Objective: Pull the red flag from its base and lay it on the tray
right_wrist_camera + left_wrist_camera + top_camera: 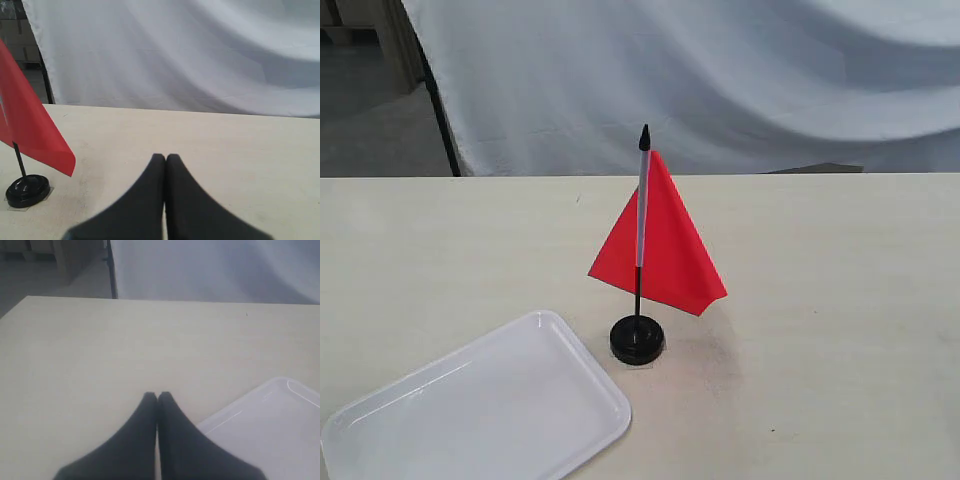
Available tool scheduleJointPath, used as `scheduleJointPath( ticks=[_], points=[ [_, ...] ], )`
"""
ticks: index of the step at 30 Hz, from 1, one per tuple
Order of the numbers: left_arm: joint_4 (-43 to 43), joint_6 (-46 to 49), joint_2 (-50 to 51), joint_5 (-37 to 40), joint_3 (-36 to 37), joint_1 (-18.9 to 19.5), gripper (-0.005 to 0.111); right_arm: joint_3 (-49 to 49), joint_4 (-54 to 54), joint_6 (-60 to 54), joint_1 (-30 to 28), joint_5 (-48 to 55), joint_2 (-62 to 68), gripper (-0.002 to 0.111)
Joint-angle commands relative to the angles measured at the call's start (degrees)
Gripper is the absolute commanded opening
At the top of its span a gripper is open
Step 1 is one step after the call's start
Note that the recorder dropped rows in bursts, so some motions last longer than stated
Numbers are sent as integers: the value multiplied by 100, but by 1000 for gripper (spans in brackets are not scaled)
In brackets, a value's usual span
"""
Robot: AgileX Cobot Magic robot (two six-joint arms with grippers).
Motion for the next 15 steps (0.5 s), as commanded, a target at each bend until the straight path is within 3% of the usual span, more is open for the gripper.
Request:
scheduleJointPath(
  ticks=[1, 9, 15],
  points=[
    [0, 8, -6, -17, 9, -35, 0, 9, -22, -30, 15, -2, -25, 0],
    [0, 8, -6, -17, 9, -35, 0, 9, -22, -31, 15, -35, -25, 0],
    [0, 8, -6, -17, 9, -35, 0, 9, -22, -31, 15, -1337, -25, 0]
  ],
)
